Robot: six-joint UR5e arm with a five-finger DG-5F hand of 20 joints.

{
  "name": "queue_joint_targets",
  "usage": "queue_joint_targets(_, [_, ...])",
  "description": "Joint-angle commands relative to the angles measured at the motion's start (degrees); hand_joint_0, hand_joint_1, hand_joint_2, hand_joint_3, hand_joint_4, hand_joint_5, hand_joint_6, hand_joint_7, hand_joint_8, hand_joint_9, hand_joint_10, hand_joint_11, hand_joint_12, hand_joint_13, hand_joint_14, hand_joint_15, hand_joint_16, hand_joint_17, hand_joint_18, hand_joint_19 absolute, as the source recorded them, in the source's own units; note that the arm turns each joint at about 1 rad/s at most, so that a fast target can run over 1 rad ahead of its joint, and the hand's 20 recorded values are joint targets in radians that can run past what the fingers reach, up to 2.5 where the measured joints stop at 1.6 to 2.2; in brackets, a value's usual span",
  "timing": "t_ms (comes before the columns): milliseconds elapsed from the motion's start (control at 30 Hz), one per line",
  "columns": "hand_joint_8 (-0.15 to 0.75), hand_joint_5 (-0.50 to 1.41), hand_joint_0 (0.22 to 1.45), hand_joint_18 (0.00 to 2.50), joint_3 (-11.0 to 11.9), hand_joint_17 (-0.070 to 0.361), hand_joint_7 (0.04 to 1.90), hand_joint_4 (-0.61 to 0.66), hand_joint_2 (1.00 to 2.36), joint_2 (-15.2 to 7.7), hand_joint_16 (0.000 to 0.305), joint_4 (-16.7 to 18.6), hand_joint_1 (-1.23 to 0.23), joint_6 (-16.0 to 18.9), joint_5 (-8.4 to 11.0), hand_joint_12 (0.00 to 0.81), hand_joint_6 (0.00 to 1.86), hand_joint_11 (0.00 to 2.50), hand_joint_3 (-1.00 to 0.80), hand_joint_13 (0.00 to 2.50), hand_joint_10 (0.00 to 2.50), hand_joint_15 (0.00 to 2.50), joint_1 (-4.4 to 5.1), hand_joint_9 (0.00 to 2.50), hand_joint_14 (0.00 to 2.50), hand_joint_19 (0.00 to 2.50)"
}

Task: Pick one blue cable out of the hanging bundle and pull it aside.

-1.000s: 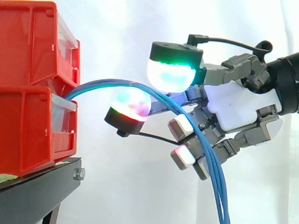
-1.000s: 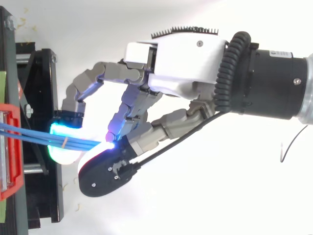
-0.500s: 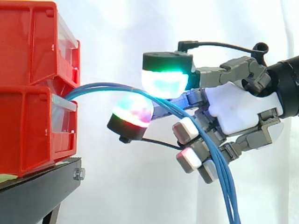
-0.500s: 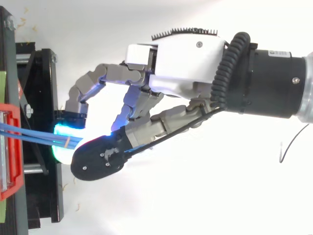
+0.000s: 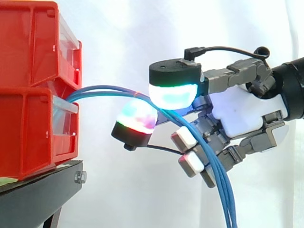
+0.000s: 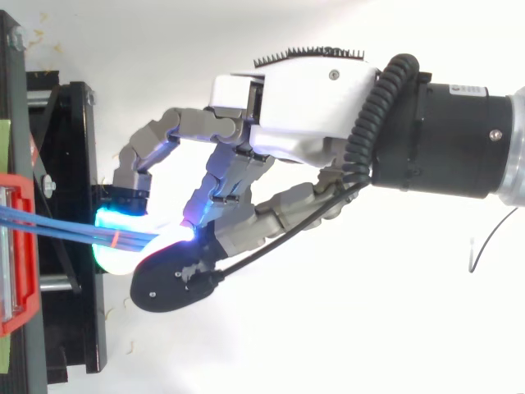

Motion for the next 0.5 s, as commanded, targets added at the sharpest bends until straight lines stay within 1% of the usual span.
queue_joint_targets(0, [0.221, -0.09, 0.69, 0.83, 0.0, 0.106, 0.92, -0.12, 1.02, 0.08, 0.047, -0.13, -0.97, 0.05, 0.0, 0.338, 0.89, 0.57, -0.14, 0.96, 0.03, 0.6, 0.0, 1.11, 0.02, 0.73])
queue_joint_targets(67, [0.217, -0.09, 0.71, 0.82, 0.0, 0.103, 0.93, -0.13, 1.02, -0.01, 0.046, -0.13, -0.97, 0.05, 0.0, 0.335, 0.89, 0.57, -0.2, 0.95, 0.03, 0.6, 0.0, 1.11, 0.02, 0.73])
queue_joint_targets(100, [0.216, -0.09, 0.73, 0.82, 0.0, 0.103, 0.97, -0.15, 1.02, 0.08, 0.046, -0.13, -0.98, 0.05, 0.0, 0.333, 0.88, 0.57, -0.24, 0.95, 0.02, 0.6, 0.0, 1.12, 0.03, 0.72])
queue_joint_targets(133, [0.216, -0.09, 0.77, 0.82, 0.0, 0.102, 1.04, -0.19, 1.01, 0.08, 0.045, -0.13, -0.99, 0.14, 0.0, 0.331, 0.88, 0.56, -0.33, 0.95, 0.02, 0.6, 0.0, 1.13, 0.03, 0.72])
queue_joint_targets(200, [0.218, -0.1, 0.81, 0.82, 0.0, 0.101, 1.0, -0.24, 1.0, 0.08, 0.045, -0.13, -0.98, 0.22, 0.0, 0.325, 0.9, 0.58, -0.5, 0.95, 0.02, 0.59, 0.0, 1.14, 0.03, 0.72])
queue_joint_targets(233, [0.218, -0.1, 0.8, 0.83, 0.0, 0.102, 0.96, -0.23, 1.0, -0.01, 0.045, -0.13, -0.98, 0.22, 0.0, 0.323, 0.9, 0.58, -0.5, 0.96, 0.03, 0.59, 0.0, 1.14, 0.02, 0.71])
queue_joint_targets(267, [0.214, -0.1, 0.77, 0.84, 0.0, 0.101, 0.94, -0.2, 1.0, 0.08, 0.045, -0.13, -0.98, 0.22, 0.0, 0.324, 0.9, 0.58, -0.5, 0.96, 0.02, 0.59, 0.0, 1.14, 0.02, 0.7])
queue_joint_targets(333, [0.219, -0.08, 0.67, 0.85, 0.0, 0.099, 0.85, -0.05, 1.0, -0.01, 0.044, -0.13, -0.96, 0.22, 0.0, 0.327, 0.89, 0.59, -0.5, 0.98, 0.03, 0.6, -0.09, 1.2, 0.03, 0.73])
queue_joint_targets(367, [0.219, -0.07, 0.6, 0.86, 0.0, 0.099, 0.82, -0.02, 1.0, -0.01, 0.044, -0.13, -0.93, 0.22, 0.0, 0.326, 0.88, 0.58, -0.5, 0.99, 0.03, 0.61, 0.0, 1.21, 0.03, 0.75])
queue_joint_targets(400, [0.233, -0.07, 0.54, 0.89, 0.0, 0.105, 0.82, -0.02, 1.0, -0.01, 0.047, -0.13, -0.9, 0.22, 0.0, 0.345, 0.87, 0.58, -0.5, 1.01, 0.03, 0.61, -0.09, 1.24, 0.03, 0.75])
queue_joint_targets(467, [0.25, -0.06, 0.48, 0.95, 0.0, 0.116, 0.83, -0.02, 1.0, 0.08, 0.051, -0.13, -0.87, 0.22, 0.0, 0.356, 0.86, 0.57, -0.5, 1.08, 0.02, 0.61, 0.0, 1.31, 0.02, 0.74])
